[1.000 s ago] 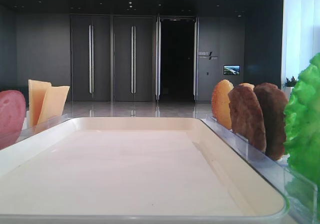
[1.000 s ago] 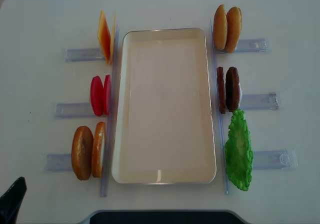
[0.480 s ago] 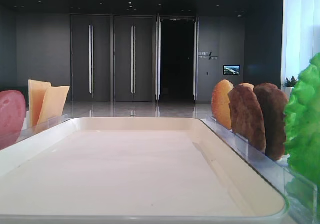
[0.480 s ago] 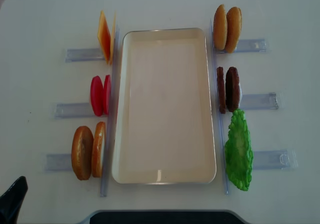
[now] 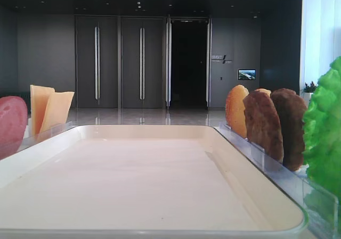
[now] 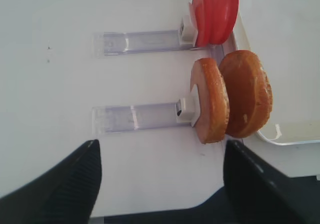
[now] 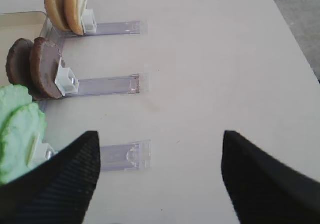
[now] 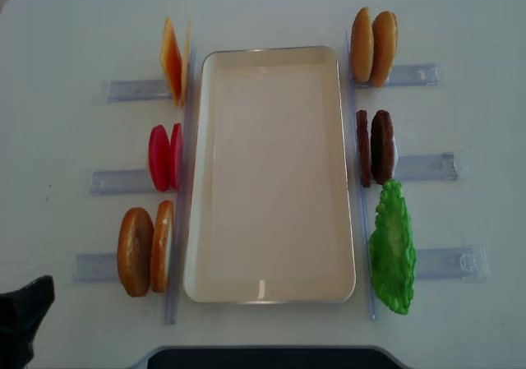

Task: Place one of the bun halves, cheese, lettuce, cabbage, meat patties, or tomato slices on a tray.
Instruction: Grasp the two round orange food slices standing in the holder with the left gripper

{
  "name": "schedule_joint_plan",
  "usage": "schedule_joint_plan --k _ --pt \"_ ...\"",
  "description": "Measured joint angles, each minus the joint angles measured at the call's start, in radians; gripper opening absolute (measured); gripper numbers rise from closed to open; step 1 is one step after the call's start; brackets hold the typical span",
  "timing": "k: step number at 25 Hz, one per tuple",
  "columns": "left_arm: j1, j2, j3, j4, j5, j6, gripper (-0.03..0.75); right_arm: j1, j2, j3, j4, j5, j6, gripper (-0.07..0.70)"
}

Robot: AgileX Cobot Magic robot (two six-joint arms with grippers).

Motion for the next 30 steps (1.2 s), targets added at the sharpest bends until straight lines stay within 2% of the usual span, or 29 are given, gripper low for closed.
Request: schedule_joint_plan --k 6,14,22,30 --pt "0.0 0.217 -0.141 0.039 0.102 -0.048 0.576 0.0 0.0 0.0 0.0 0.0 0.0 0.514" --pt "0.0 0.385 -0.214 0.132 0.106 -0.16 0.576 0.0 0.0 0.0 0.0 0.0 0.0 0.514" --pt "0.0 0.503 -0.214 0.14 0.106 -0.2 0.576 0.0 0.0 0.0 0.0 0.0 0.0 0.514" --pt "0.0 0.526 -0.214 0.108 0.105 -0.258 0.576 0.0 0.0 0.0 0.0 0.0 0.0 0.514"
